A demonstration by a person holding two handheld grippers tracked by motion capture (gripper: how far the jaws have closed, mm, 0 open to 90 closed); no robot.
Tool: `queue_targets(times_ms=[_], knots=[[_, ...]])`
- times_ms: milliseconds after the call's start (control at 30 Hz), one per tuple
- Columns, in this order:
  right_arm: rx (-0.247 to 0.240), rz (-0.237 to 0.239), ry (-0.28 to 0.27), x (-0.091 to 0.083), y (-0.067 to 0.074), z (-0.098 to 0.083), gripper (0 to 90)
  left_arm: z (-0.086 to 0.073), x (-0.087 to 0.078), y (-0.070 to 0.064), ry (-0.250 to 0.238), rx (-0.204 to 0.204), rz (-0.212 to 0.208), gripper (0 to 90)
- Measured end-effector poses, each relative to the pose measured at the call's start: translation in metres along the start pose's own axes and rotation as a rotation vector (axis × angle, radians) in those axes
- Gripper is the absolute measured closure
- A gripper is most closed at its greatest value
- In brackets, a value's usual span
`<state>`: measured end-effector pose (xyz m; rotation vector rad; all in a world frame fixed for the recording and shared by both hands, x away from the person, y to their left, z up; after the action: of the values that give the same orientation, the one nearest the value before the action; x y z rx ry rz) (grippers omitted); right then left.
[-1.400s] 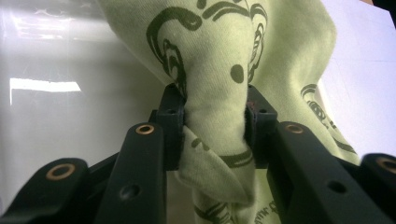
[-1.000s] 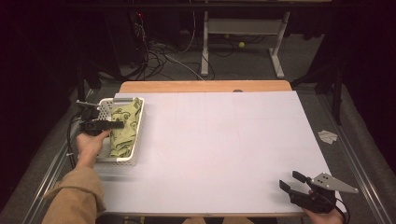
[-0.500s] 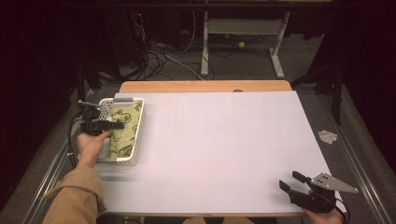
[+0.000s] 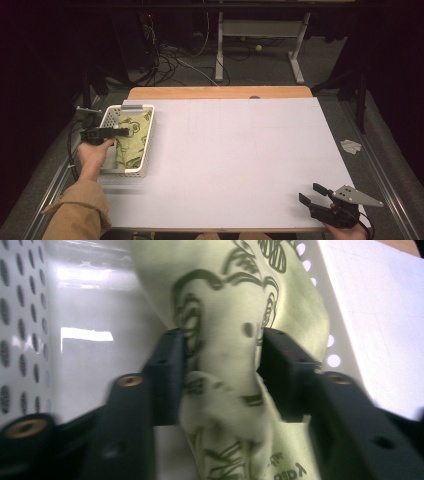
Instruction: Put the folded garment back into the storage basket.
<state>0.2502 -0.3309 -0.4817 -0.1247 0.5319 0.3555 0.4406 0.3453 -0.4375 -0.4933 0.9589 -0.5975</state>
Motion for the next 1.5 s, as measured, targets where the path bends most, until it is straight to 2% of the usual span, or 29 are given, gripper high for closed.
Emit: queue_targets(times_ms=[167, 267, 433, 633, 867, 1067, 1167, 1300, 1500], knots=[[-0.002, 0.000, 0.002, 0.000, 0.000, 0.000, 34.4, 0.001, 0.002, 0.001, 0.013, -0.007, 0.025, 64.3], [0.000, -0.001, 0.003, 0.000, 0.000, 0.000, 34.4, 0.003, 0.001, 0.002, -0.008, -0.006, 0.048, 65.2], [-0.001, -0.001, 0.004, 0.001, 0.000, 0.000, 34.4, 0.003, 0.003, 0.008, 0.001, -0.018, 0.067, 64.8], [0.001, 0.003, 0.003, 0.001, 0.000, 0.000, 34.4, 0.003, 0.002, 0.007, -0.004, -0.027, 0.070, 57.6], [0.000, 0.003, 0.001, 0.000, 0.000, 0.000, 34.4, 0.004, -0.002, 0.002, -0.041, -0.018, 0.069, 49.2], [0.000, 0.001, 0.002, 0.000, 0.000, 0.000, 34.4, 0.003, -0.012, 0.000, -0.079, -0.014, 0.065, 49.0], [-0.001, 0.001, 0.004, 0.001, 0.000, 0.000, 34.4, 0.003, -0.017, -0.003, -0.100, -0.009, 0.044, 51.0], [0.000, 0.003, 0.007, 0.001, 0.001, 0.000, 34.4, 0.003, -0.016, -0.007, -0.075, 0.009, 0.028, 56.7], [0.000, 0.005, 0.006, 0.001, 0.000, 0.000, 34.4, 0.005, 0.003, -0.010, -0.018, 0.016, 0.013, 63.8]])
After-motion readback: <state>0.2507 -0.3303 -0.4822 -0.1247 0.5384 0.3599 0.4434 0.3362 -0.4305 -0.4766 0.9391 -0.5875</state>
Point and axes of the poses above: each handheld gripper's, and its own axes: x roughly forward along the jaws, z roughly out of its top, y roughly to its left, the point moved 2 cm from there along x, roughly forward along the jaws, and after that the axes turned 11 degrees about -z, right-handed, at the moved point
